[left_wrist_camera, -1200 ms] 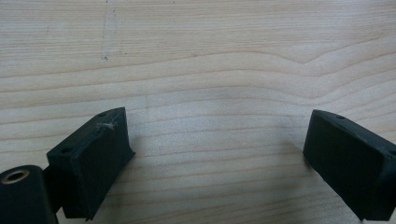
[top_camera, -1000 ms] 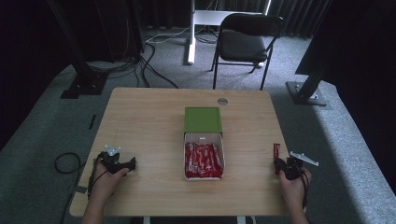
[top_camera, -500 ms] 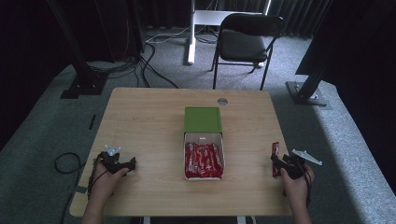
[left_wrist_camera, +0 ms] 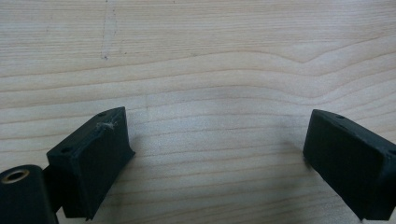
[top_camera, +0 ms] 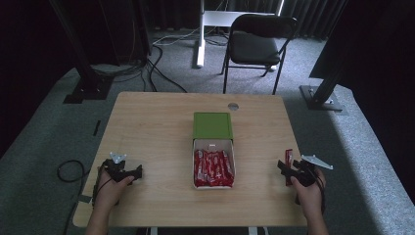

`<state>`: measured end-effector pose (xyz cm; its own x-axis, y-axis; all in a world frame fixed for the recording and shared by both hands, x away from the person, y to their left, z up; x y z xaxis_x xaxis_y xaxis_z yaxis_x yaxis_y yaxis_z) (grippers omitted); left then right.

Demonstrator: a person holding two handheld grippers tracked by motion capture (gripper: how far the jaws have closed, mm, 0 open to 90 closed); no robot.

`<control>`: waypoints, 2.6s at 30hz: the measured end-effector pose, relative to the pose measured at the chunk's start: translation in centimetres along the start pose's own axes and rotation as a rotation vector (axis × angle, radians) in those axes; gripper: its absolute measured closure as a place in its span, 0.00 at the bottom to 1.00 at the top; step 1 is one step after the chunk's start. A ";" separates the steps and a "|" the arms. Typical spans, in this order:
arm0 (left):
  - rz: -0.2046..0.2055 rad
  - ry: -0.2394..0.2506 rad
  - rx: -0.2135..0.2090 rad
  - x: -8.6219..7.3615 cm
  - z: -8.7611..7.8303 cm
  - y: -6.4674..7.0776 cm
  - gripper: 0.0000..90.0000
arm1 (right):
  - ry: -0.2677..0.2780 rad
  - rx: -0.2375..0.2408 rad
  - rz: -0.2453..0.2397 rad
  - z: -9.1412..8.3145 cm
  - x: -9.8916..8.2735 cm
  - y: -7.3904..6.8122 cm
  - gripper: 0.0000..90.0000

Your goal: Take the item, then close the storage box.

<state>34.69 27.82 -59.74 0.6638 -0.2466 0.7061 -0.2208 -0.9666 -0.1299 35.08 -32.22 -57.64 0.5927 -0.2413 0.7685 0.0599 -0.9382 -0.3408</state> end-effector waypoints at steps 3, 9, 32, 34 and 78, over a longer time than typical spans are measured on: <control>0.040 0.007 -0.035 0.0 -0.1 0.3 0.09 | 0.012 0.013 -0.029 0.0 0.3 -0.4 0.24; 0.094 0.046 -0.128 0.8 -0.6 2.0 0.09 | 0.034 0.033 -0.066 -0.4 1.0 -1.3 0.23; 0.262 0.274 -0.322 6.0 -5.5 8.7 0.09 | 0.094 0.252 -0.224 -2.2 2.2 -6.6 0.21; 0.283 0.284 -0.331 6.3 -5.7 9.1 0.09 | 0.095 0.283 -0.241 -2.3 2.2 -7.3 0.21; 0.439 0.316 -0.542 6.9 -5.5 15.8 0.09 | -0.041 0.592 -0.420 -1.0 -1.8 -14.5 0.21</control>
<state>31.87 11.20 -53.11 0.2168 -0.4895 0.8446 -0.7910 -0.5951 -0.1418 32.37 -18.44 -53.58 0.4531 0.1304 0.8818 0.7071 -0.6550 -0.2665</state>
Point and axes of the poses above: each handheld gripper's, and its own axes: z roughly forward along the jaws, x roughly out of its top, y roughly to its right, the point moved 4 cm from there along z, roughly forward along the jaws, and after that the axes turned 9 degrees about z, right-handed, at the moved point
